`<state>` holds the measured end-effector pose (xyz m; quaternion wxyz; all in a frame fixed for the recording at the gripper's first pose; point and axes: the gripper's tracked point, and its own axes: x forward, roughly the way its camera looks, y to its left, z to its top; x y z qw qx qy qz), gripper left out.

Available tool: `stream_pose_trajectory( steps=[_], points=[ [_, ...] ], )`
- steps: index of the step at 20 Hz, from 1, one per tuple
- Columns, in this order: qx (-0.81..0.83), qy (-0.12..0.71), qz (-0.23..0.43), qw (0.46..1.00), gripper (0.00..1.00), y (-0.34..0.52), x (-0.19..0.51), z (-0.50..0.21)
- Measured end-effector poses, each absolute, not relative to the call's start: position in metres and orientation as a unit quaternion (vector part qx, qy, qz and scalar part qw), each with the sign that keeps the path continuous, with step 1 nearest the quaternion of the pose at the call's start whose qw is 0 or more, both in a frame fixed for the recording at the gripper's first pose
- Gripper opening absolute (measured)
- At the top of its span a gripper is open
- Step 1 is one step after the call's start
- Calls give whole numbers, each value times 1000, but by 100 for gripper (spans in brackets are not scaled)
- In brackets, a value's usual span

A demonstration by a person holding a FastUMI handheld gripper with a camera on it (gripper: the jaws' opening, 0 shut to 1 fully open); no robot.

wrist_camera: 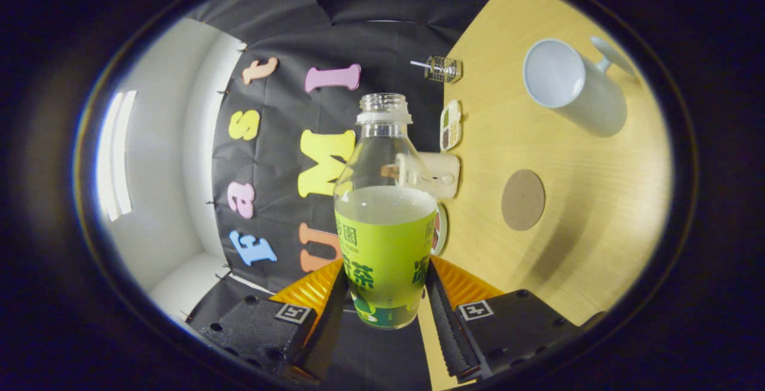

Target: Take the bottle from table, then pour the juice into the cup, finally place the bottle on the coaster

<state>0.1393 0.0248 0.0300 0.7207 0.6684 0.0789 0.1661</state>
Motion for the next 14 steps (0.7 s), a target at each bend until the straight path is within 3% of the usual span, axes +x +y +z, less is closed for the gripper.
stream_pose_trajectory(
  steps=[14],
  points=[
    [765, 53, 177, 616, 74, 16, 148, 39]
  ],
)
